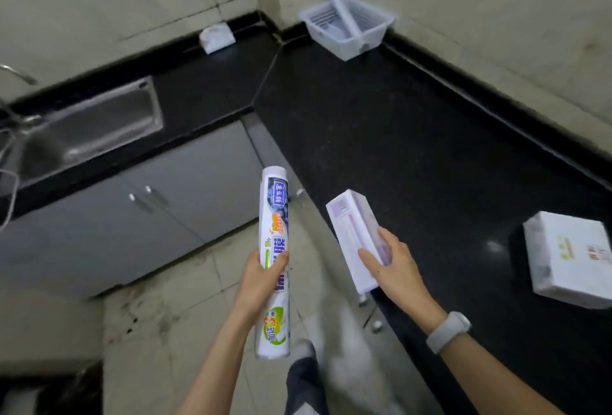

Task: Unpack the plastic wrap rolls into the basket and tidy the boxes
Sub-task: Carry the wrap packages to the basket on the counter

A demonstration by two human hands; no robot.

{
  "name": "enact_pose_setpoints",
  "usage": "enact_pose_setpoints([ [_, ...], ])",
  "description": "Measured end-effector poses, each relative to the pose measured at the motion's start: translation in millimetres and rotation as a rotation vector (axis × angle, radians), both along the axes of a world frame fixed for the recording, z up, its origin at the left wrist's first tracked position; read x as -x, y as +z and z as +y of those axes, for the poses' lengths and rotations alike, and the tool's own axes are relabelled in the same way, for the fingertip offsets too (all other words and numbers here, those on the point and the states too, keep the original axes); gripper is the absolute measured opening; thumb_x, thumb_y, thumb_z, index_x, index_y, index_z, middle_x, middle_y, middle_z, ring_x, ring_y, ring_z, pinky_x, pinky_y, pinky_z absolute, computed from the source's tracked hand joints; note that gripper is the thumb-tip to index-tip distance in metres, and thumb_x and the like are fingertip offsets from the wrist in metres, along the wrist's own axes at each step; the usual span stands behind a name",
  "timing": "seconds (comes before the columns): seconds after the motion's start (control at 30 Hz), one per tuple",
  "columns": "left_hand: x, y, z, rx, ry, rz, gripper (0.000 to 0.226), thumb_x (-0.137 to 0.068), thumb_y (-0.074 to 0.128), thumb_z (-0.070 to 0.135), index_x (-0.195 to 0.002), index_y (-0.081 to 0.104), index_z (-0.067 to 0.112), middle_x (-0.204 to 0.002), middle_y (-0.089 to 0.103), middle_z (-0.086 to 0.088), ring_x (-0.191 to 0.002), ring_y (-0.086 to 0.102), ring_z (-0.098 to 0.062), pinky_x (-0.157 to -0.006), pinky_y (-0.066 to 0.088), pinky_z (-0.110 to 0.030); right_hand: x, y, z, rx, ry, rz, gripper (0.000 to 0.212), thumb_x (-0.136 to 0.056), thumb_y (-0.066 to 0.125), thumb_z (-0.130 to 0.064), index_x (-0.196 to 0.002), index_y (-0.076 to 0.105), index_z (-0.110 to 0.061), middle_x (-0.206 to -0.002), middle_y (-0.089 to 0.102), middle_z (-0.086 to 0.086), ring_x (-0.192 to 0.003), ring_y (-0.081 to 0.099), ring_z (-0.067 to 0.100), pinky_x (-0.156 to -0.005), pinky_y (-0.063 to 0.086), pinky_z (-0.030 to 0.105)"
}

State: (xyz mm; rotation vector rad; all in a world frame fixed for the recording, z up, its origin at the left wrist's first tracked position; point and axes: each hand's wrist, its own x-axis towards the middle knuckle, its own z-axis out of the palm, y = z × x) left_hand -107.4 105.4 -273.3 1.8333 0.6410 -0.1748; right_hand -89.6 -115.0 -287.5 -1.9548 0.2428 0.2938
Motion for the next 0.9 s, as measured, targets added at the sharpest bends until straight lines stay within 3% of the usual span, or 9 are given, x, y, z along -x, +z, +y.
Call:
enact_pose_setpoints([
  [0.17,-15.5,-15.4,86.1,0.062,0.142,-0.006,0.024,-0.081,0.067,0.024,-0.096,0.057,0.009,-0.087,0.066,-0.010,-0.065,0.059,-0.019,-0.065,0.049,-0.031,-45.2,-5.3,95.4,0.047,0.151,-0.002,0.062,-0.083,0.059,-0.037,-0.138,0.032,-0.024,-0.123,0.039,0.002,-0.103,0.044,0.014,-0.088,0.035,0.027],
  [0.37,-58.0,-23.1,204.5,0.018,0.176,0.017,0.020,-0.077,0.071,0.031,-0.086,0.054,0.025,-0.085,0.069,-0.001,-0.069,0.065,-0.017,-0.066,0.052,-0.030,-101.6,-7.7,218.2,0.066,0.178,0.016,0.058,-0.084,0.060,-0.023,-0.136,0.037,-0.015,-0.133,0.044,0.011,-0.117,0.047,0.026,-0.102,0.039,0.038],
  [0.67,-180.8,-14.4,296.1,-0.053,0.096,0.017,0.030,-0.078,0.069,0.030,-0.099,0.055,0.013,-0.087,0.067,-0.006,-0.067,0.063,-0.017,-0.057,0.050,-0.027,-210.2,0.6,301.0,0.063,0.165,0.025,0.059,-0.085,0.058,-0.026,-0.137,0.033,-0.018,-0.131,0.041,0.010,-0.113,0.050,0.028,-0.096,0.047,0.050],
  [0.8,-254.2,-17.6,301.3,-0.007,0.039,0.005,0.032,-0.079,0.069,0.029,-0.102,0.055,0.012,-0.092,0.068,-0.010,-0.067,0.065,-0.018,-0.057,0.053,-0.027,-279.6,-3.0,312.7,0.054,0.144,-0.009,0.061,-0.086,0.057,-0.030,-0.139,0.030,-0.019,-0.132,0.040,0.009,-0.112,0.050,0.023,-0.094,0.049,0.044],
  [0.9,-322.3,-21.8,303.2,0.001,-0.005,0.007,0.034,-0.078,0.070,0.028,-0.104,0.053,0.015,-0.096,0.067,-0.008,-0.070,0.066,-0.017,-0.057,0.054,-0.025,-342.8,-9.4,319.4,0.008,0.103,-0.013,0.060,-0.087,0.057,-0.032,-0.139,0.029,-0.022,-0.134,0.038,0.006,-0.105,0.048,0.014,-0.080,0.050,0.026],
])
